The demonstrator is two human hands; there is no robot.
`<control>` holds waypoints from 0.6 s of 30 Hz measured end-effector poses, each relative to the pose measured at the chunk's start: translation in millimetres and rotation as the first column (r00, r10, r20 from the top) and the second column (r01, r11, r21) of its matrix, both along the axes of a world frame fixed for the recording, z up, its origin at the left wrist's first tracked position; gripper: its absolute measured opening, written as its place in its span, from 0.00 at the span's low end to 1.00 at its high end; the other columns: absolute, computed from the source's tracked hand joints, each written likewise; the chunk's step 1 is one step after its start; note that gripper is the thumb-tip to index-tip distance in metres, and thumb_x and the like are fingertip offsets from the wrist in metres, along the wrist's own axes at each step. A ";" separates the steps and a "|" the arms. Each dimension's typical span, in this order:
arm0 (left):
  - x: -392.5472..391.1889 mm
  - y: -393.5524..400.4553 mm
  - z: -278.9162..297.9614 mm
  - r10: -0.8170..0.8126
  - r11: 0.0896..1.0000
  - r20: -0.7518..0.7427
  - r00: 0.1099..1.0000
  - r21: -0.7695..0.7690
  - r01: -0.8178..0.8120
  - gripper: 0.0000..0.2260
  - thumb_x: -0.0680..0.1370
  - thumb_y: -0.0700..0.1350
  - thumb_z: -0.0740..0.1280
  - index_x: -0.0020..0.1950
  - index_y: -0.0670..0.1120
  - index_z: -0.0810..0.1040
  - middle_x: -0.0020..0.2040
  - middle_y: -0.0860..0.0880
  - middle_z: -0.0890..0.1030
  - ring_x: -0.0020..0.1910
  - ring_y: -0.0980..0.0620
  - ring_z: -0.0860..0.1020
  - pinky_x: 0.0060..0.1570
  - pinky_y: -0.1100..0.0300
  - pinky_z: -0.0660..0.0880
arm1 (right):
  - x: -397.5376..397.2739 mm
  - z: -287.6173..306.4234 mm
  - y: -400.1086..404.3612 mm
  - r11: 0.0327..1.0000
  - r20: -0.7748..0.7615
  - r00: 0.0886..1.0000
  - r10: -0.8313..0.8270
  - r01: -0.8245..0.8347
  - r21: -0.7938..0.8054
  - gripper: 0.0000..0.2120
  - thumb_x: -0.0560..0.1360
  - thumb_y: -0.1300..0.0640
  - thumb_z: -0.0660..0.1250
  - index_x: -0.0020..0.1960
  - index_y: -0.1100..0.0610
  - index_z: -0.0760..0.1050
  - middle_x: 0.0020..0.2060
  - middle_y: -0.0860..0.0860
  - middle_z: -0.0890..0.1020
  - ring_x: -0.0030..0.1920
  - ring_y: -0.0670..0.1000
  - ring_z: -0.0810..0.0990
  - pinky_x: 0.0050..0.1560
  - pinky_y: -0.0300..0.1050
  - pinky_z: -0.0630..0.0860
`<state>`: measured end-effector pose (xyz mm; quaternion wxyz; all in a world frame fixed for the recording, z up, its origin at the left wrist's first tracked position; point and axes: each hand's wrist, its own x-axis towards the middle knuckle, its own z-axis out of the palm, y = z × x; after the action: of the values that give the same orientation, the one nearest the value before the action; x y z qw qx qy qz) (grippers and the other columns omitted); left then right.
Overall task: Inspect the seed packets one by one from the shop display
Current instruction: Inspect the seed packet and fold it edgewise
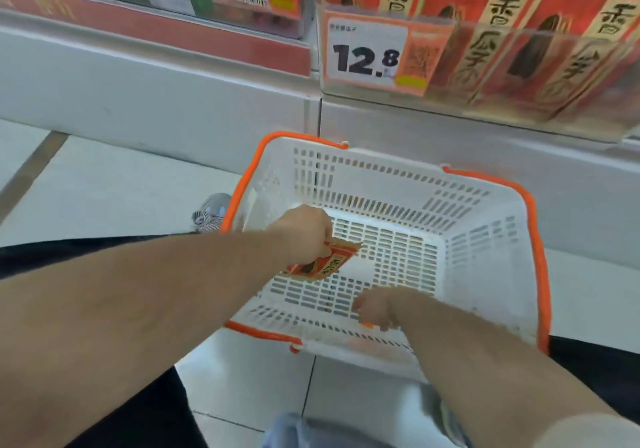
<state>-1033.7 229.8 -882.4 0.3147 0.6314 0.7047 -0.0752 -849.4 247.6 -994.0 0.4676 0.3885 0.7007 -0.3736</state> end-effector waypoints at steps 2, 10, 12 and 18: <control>0.4 -0.7 -7.2 0.006 1.000 -0.003 1.000 -0.025 -0.006 0.03 0.78 0.48 0.70 0.48 0.50 0.79 0.49 0.50 0.80 0.43 0.51 0.76 0.29 0.63 0.64 | 5.2 -18.2 -8.1 0.999 0.055 0.998 0.042 -0.040 -0.032 0.25 0.83 0.55 0.57 0.78 0.54 0.59 0.77 0.52 0.62 0.71 0.56 0.69 0.68 0.51 0.70; -7.8 3.3 -5.9 0.070 0.995 0.039 0.997 -0.074 -0.067 0.05 0.77 0.49 0.71 0.50 0.49 0.79 0.51 0.50 0.79 0.43 0.52 0.76 0.30 0.63 0.66 | 7.5 -44.6 -12.0 0.995 -0.036 0.997 -0.065 0.067 0.073 0.21 0.83 0.55 0.53 0.73 0.58 0.68 0.73 0.55 0.69 0.70 0.55 0.70 0.70 0.49 0.67; -11.5 7.6 4.7 0.086 0.994 0.039 0.995 -0.075 -0.083 0.06 0.77 0.49 0.72 0.46 0.47 0.78 0.46 0.50 0.79 0.39 0.53 0.75 0.30 0.63 0.66 | 1.6 -31.8 -3.7 0.966 -0.160 0.964 -0.212 0.232 0.111 0.16 0.82 0.56 0.55 0.66 0.56 0.73 0.63 0.53 0.76 0.58 0.54 0.77 0.57 0.47 0.74; -30.4 13.0 59.2 0.110 0.993 -0.003 0.994 -0.034 -0.110 0.10 0.77 0.47 0.72 0.39 0.45 0.76 0.36 0.49 0.77 0.33 0.53 0.74 0.28 0.62 0.68 | -19.6 47.9 26.0 0.890 -0.487 0.810 -0.328 0.438 0.129 0.16 0.76 0.69 0.51 0.44 0.49 0.69 0.37 0.51 0.72 0.31 0.52 0.66 0.32 0.46 0.65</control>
<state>-1064.1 242.8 -823.2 0.3287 0.5863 0.7371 -0.0704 -869.0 273.6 -946.1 0.1567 0.4773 0.7354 -0.4547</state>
